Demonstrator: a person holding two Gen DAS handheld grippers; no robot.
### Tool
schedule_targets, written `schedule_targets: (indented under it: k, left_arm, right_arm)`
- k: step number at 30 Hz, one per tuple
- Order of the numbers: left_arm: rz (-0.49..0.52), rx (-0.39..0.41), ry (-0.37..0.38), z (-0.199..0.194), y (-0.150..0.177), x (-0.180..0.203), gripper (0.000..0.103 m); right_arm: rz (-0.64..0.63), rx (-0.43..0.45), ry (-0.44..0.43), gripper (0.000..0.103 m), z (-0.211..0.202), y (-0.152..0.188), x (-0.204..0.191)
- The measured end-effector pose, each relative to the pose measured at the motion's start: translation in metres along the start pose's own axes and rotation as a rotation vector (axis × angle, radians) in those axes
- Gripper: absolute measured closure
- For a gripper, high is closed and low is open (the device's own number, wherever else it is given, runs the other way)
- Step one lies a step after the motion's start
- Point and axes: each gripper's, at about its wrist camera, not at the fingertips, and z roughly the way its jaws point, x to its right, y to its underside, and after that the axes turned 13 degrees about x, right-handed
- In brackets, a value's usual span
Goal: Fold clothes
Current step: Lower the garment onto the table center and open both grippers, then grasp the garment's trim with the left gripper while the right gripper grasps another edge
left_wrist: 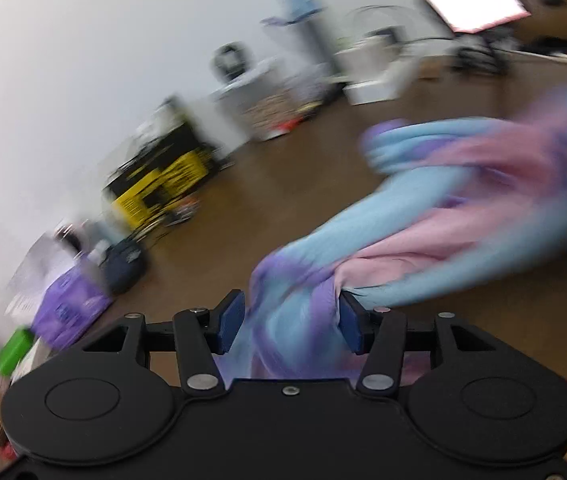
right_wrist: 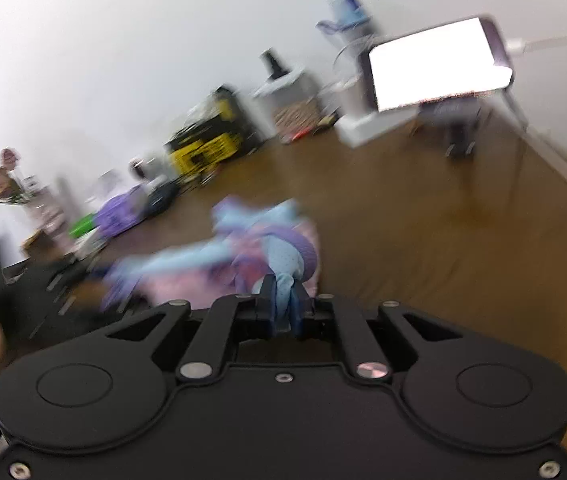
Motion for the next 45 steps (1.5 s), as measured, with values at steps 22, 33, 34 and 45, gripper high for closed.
schedule_targets:
  k: [22, 33, 34, 45]
  left_arm:
    - [-0.533, 0.026, 0.284, -0.079, -0.043, 0.126, 0.035]
    - [-0.543, 0.034, 0.120, -0.091, -0.013, 0.092, 0.093]
    - [-0.548, 0.036, 0.092, -0.101, -0.009, 0.083, 0.093]
    - [-0.474, 0.053, 0.091, -0.157, -0.011, 0.074, 0.055]
  right_arm:
    - [-0.567, -0.154, -0.158, 0.023, 0.148, -0.078, -0.004]
    - [-0.463, -0.034, 0.040, 0.085, 0.108, -0.059, 0.019]
    - [-0.409, -0.016, 0.037, 0.085, 0.089, -0.056, 0.025]
    - [-0.417, -0.027, 0.065, 0.035, -0.058, 0.009, -0.002]
